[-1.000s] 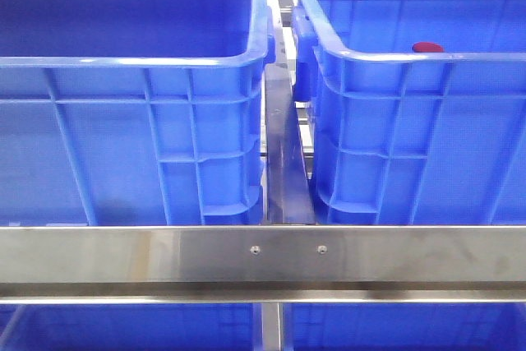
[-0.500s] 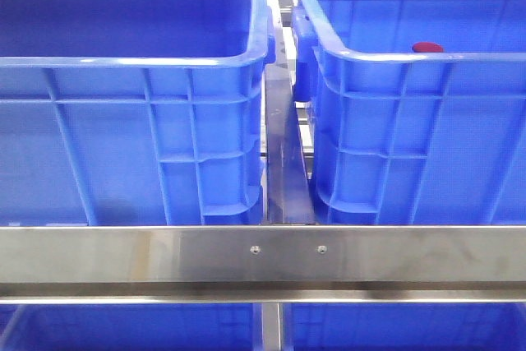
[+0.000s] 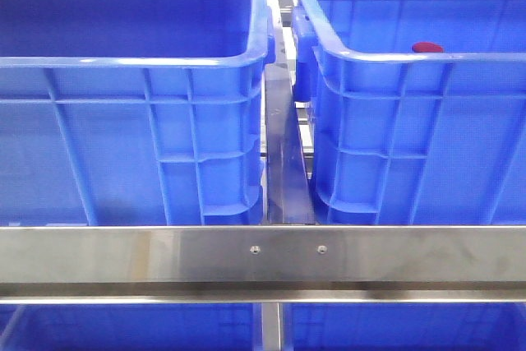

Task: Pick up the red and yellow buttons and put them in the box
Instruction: 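Open the left gripper and carry the yellow button toward the other bin, then lower the yellow button beside the red one and open the right gripper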

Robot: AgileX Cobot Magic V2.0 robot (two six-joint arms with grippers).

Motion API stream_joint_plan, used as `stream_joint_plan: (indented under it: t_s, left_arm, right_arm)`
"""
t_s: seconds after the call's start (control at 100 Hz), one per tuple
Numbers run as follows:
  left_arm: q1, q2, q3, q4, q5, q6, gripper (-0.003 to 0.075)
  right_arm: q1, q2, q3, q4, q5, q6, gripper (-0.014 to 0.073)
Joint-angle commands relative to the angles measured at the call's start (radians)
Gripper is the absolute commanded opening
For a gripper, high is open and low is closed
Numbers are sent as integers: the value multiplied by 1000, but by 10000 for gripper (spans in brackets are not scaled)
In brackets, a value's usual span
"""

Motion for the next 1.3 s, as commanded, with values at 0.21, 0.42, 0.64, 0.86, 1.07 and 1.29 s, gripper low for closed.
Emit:
stream_joint_plan:
  t_s: [0.21, 0.42, 0.64, 0.86, 1.07, 1.29]
  left_arm:
    - [87, -41, -26, 57, -74, -76, 579]
    - [279, -67, -26, 58, -89, -81, 579]
    - [579, -89, -5, 59, -106, -84, 579]
    - [821, -215, 117, 43, -167, -84, 578]
    - [860, -383, 266, 10, -210, -84, 519]
    - [860, -535, 384, 10, -210, -84, 309]
  right_arm:
    - [-181, -33, -34, 124, 14, -82, 194]
    - [-287, -33, -34, 101, 36, -82, 194]
    - [-334, -33, -34, 56, 31, -83, 194]
    - [-390, -33, -34, 49, 29, -93, 194]
    - [-461, -33, -34, 30, 23, -96, 194]
    - [-549, -33, -34, 22, -22, -156, 194]
